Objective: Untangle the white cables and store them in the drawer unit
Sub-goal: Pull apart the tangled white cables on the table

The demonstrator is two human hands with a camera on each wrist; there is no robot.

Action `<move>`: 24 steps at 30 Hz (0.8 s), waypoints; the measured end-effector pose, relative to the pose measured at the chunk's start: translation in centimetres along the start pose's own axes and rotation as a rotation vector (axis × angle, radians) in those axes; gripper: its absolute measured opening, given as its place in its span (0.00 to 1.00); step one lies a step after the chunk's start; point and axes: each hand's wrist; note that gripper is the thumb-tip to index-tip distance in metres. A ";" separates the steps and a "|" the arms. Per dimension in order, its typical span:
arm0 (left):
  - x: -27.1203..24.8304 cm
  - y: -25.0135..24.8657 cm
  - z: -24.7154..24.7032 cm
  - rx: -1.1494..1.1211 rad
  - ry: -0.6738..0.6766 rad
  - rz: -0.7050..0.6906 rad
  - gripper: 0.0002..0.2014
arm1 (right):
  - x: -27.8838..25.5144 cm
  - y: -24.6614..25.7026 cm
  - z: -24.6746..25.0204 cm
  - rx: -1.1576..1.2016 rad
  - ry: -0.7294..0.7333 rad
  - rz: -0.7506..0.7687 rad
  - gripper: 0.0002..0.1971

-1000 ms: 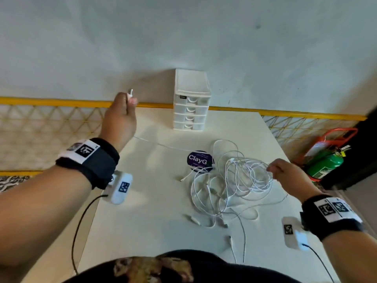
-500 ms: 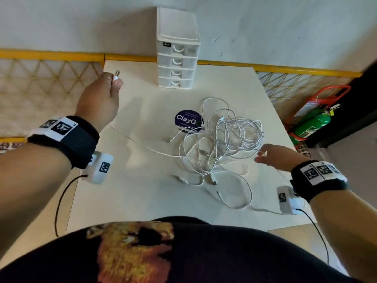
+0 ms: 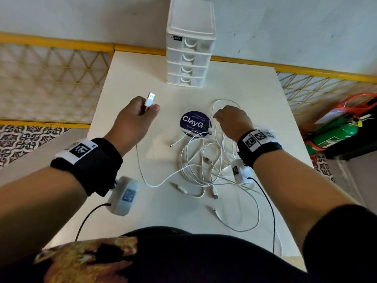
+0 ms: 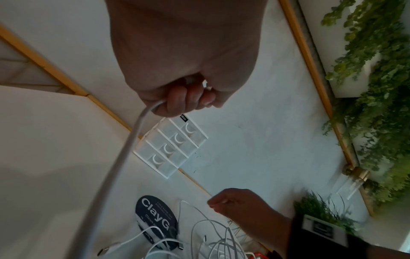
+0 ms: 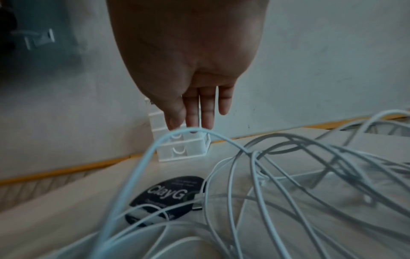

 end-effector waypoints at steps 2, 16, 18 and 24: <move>0.2 0.4 0.2 -0.114 -0.016 0.059 0.20 | 2.5 0.5 -1.0 -0.158 0.081 0.052 0.16; 1.5 2.5 0.0 -0.268 -0.008 0.170 0.11 | 7.1 0.0 -4.7 -0.571 0.121 0.169 0.13; 1.6 2.2 -0.5 -0.243 0.004 0.148 0.11 | 6.8 0.3 -3.7 -0.431 0.079 0.131 0.09; 2.1 -1.3 -1.1 -0.281 0.042 0.027 0.12 | 2.4 6.9 3.7 0.613 0.009 -0.013 0.04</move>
Point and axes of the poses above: each hand's wrist, its own x-axis towards the middle knuckle, its own z-axis out of the back of the hand, y = z × x, and after that the axes turned 8 degrees about -z, right-handed
